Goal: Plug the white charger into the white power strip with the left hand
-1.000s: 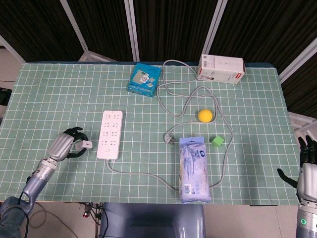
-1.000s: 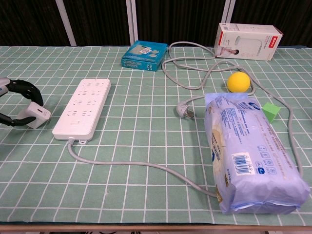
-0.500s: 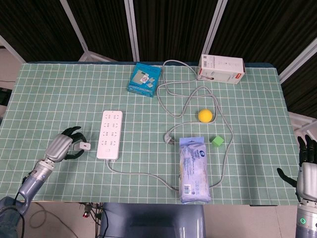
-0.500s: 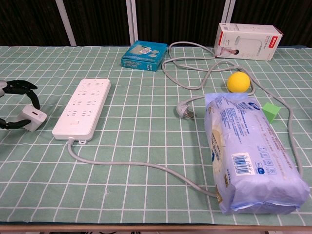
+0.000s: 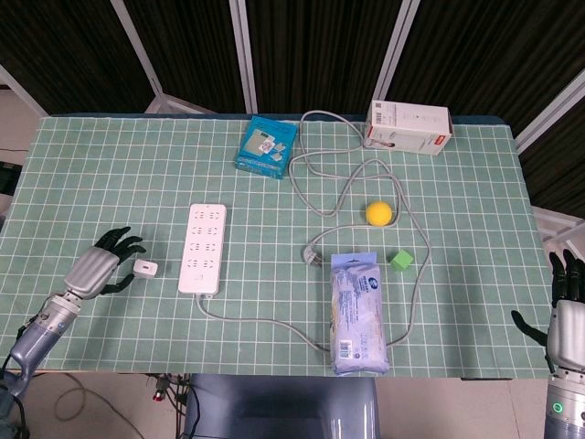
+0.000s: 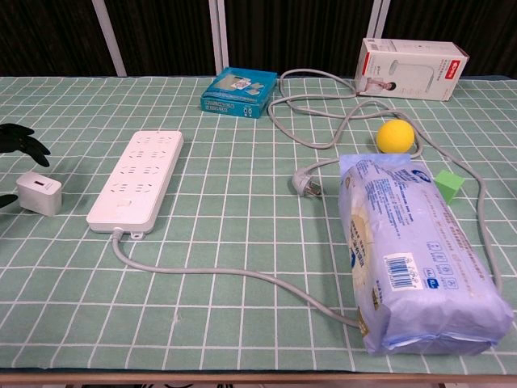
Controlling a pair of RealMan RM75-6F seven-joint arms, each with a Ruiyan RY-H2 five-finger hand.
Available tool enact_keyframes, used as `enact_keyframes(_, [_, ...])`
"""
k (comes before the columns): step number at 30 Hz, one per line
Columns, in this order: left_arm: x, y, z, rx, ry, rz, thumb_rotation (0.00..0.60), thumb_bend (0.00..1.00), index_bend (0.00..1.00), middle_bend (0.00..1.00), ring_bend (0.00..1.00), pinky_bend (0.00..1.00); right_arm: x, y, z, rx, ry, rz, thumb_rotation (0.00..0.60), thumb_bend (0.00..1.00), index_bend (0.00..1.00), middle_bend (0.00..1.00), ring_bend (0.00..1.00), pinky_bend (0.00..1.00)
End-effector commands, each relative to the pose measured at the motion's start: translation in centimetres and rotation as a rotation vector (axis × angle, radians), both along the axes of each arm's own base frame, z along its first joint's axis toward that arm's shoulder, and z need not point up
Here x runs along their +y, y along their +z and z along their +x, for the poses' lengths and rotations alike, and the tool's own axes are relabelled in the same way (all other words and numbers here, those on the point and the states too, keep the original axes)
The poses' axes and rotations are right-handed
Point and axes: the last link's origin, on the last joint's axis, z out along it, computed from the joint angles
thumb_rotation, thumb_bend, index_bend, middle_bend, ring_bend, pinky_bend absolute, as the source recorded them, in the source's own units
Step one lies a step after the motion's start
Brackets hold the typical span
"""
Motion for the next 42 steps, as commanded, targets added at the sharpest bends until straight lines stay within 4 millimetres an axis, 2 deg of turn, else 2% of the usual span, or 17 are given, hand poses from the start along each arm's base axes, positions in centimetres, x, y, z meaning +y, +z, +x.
enact_keyframes(1, [0.4,1.0,0.6,0.002,-0.042,0.033,0.6,0.34,0.26,0.18,0.0,0.09,0.0,0.0,0.0,-0.001,0.0,-0.002,0.6,0.13,0.0,0.0,0.0,0.0])
enact_keyframes(7, [1.3,1.9,1.5,0.045,-0.093,0.032,0.6,0.31,0.25,0.21,0.02,0.08,0.1,0.2,0.0,0.004,-0.004,-0.006,0.6,0.13,0.0,0.0,0.0,0.0])
enact_keyframes(13, [1.9,2.9,3.6,0.11,-0.162,0.016,0.6,0.31,0.25,0.25,0.05,0.09,0.1,0.3,0.0,0.008,-0.006,-0.004,0.6,0.13,0.0,0.0,0.0,0.0])
enact_keyframes(23, [0.0,6.4,10.5,0.199,-0.134,0.015,0.6,0.28,0.27,0.29,0.06,0.06,0.2,0.6,-0.1,0.01,-0.008,-0.015,0.6,0.13,0.0,0.0,0.0,0.0])
enact_keyframes(29, [-1.1,8.3,13.9,0.362,-0.062,0.003,0.6,0.25,0.27,0.31,0.07,0.03,0.2,0.6,-0.1,0.005,-0.003,-0.016,0.6,0.13,0.0,0.0,0.0,0.0])
enact_keyframes(35, [-1.3,8.3,15.1,0.486,0.036,-0.031,0.6,0.25,0.26,0.31,0.07,0.0,0.2,0.6,0.0,-0.002,0.002,-0.019,0.6,0.13,0.0,0.0,0.0,0.0])
enact_keyframes(42, [-0.8,7.1,15.3,0.546,0.112,-0.06,0.6,0.23,0.25,0.29,0.06,0.0,0.3,0.6,-0.1,-0.006,0.003,-0.02,0.6,0.13,0.0,0.0,0.0,0.0])
